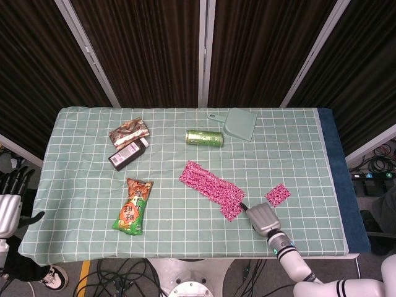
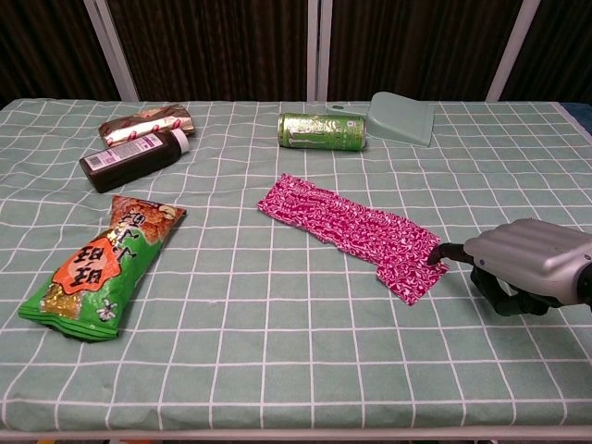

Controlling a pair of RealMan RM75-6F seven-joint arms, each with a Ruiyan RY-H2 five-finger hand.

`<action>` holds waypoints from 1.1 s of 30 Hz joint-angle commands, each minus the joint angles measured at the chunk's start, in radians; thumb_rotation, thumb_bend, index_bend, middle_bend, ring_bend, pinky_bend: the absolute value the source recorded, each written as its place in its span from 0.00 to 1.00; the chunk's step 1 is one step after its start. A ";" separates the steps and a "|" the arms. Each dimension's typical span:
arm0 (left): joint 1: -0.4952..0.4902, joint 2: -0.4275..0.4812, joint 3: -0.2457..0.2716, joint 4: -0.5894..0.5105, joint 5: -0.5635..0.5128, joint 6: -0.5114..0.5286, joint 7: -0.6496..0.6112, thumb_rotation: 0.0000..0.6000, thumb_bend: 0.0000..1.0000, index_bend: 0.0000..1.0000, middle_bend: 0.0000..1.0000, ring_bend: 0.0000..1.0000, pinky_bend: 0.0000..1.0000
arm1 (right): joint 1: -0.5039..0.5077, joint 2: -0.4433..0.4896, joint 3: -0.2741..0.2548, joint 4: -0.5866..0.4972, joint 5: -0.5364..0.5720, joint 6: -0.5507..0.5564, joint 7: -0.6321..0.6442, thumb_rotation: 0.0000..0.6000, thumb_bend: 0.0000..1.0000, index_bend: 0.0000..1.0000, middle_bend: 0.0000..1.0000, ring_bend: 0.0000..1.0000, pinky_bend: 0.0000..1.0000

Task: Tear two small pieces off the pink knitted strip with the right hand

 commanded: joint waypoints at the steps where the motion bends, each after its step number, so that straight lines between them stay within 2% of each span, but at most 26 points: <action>1: 0.000 0.000 0.000 -0.002 -0.001 0.000 0.002 1.00 0.09 0.06 0.00 0.00 0.09 | -0.003 0.005 -0.007 -0.012 -0.012 0.005 -0.001 1.00 1.00 0.14 0.93 0.89 0.79; 33: 0.006 0.017 -0.003 -0.010 0.002 0.012 -0.023 1.00 0.09 0.06 0.00 0.00 0.09 | -0.005 -0.024 -0.049 -0.086 -0.067 0.005 -0.047 1.00 1.00 0.15 0.93 0.89 0.79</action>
